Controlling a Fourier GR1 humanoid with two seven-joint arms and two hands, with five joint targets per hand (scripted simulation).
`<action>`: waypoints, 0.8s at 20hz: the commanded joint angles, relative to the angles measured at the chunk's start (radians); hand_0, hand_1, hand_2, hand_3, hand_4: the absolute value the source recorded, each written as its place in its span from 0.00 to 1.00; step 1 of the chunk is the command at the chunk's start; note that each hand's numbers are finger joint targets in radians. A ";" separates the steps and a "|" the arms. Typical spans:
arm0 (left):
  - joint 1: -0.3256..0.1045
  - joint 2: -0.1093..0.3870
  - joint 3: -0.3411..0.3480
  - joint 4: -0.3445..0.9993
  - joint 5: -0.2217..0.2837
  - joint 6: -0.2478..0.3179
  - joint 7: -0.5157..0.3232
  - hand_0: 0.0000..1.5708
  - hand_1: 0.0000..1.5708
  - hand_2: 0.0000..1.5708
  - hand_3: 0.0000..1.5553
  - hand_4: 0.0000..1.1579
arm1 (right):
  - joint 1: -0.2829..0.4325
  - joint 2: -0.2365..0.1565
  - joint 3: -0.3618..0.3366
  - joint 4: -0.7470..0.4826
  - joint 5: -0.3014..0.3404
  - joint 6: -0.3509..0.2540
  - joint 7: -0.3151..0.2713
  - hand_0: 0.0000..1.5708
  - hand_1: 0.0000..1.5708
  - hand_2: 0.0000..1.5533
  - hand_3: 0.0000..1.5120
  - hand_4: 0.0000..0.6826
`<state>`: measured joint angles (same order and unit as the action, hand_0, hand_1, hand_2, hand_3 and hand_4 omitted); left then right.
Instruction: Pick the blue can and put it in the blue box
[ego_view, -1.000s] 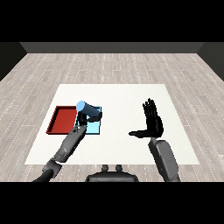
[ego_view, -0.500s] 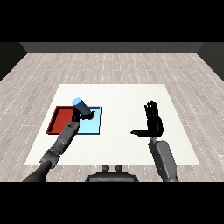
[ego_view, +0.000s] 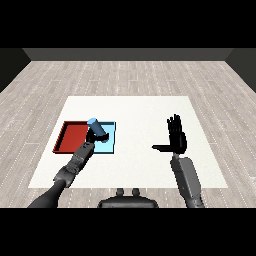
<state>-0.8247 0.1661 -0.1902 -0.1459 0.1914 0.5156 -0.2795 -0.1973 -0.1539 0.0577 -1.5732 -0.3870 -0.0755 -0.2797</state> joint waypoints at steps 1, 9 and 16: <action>0.051 -0.011 0.060 0.058 0.042 -0.021 -0.036 0.55 0.55 0.60 0.63 0.70 | 0.013 -0.018 -0.050 0.052 -0.041 0.060 -0.043 0.00 0.00 0.00 0.00 0.00; -0.066 0.000 -0.007 0.129 -0.052 0.061 0.134 0.00 0.00 0.00 0.00 0.00 | -0.001 0.010 -0.005 -0.033 -0.015 0.032 0.012 0.00 0.00 0.00 0.00 0.00; -0.032 0.004 0.095 0.041 0.032 0.156 -0.016 0.00 0.00 0.00 0.00 0.00 | 0.031 0.008 -0.009 -0.112 -0.002 0.006 0.042 0.00 0.00 0.00 0.00 0.00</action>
<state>-0.8602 0.1771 -0.1369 -0.0685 0.1916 0.6093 -0.2433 -0.1799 -0.1583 0.0317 -1.6099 -0.3992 -0.0349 -0.2778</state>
